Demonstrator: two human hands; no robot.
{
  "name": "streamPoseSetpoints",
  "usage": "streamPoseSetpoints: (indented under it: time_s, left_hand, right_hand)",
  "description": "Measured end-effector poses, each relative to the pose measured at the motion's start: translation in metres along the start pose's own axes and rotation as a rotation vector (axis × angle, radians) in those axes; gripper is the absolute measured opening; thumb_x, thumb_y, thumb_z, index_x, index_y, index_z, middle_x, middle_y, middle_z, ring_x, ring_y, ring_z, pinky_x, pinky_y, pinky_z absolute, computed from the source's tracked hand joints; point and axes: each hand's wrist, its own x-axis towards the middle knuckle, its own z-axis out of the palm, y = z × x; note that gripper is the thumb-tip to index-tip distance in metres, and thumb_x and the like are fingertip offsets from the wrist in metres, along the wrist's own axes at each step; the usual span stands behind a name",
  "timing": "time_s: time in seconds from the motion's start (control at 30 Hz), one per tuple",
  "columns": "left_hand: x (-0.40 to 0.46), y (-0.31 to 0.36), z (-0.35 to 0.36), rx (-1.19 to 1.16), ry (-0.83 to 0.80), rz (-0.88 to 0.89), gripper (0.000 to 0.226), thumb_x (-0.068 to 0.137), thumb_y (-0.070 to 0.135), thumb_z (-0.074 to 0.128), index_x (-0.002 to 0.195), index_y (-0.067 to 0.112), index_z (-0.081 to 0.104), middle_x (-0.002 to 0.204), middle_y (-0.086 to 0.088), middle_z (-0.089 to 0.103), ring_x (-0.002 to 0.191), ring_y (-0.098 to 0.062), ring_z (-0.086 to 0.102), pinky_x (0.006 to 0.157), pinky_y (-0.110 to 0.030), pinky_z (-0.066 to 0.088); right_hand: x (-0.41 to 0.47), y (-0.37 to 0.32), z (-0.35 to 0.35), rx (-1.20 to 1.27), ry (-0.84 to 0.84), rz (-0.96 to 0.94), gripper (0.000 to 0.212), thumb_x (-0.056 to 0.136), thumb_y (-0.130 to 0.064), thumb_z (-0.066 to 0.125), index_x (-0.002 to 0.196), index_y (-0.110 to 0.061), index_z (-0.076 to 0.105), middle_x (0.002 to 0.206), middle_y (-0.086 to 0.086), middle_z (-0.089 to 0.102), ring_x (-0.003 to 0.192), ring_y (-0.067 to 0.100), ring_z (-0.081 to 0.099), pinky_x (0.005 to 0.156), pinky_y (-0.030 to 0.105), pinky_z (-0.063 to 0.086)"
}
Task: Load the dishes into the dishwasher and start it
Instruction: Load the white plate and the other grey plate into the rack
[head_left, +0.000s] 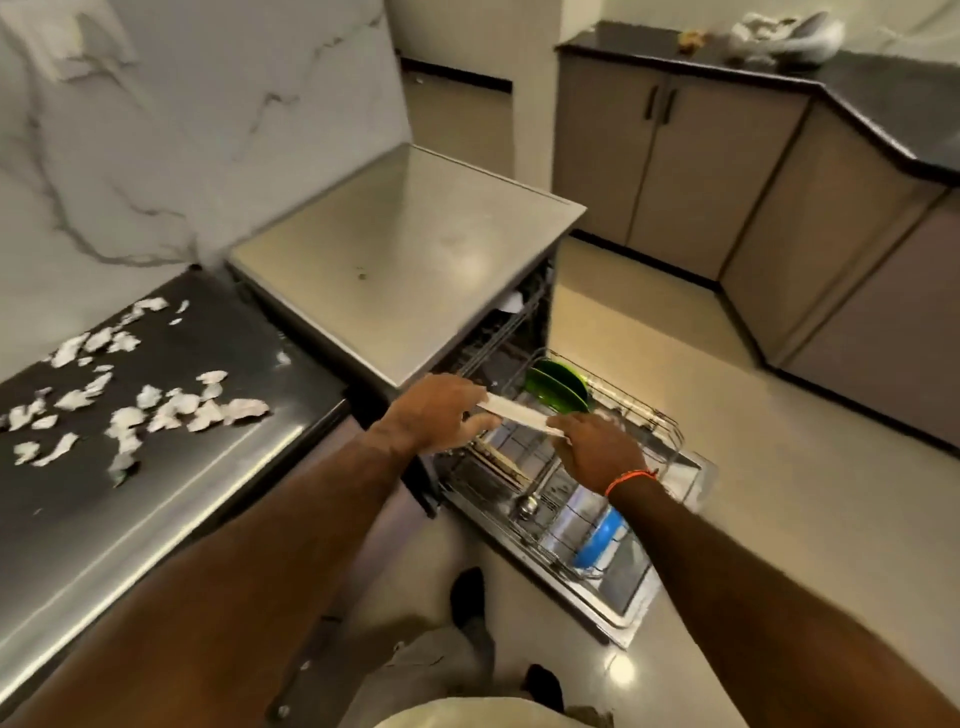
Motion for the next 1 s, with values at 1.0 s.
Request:
streamPoseSetpoints:
  time_s: [1.0]
  left_hand:
    - [0.174,-0.169,0.382,-0.330,-0.403,-0.325,0.032,0.083,0.014,0.080,0.114,0.010,0.075,0.123,-0.007,0.072,0.131,-0.025,0.055,0.113,-0.035,0.039]
  right_hand:
    - [0.157,0.140,0.359,0.353,-0.255,0.552,0.030,0.096,-0.024,0.052,0.121,-0.019,0.069,0.117,0.010,0.071,0.102,0.032,0.068,0.087,0.037,0.054]
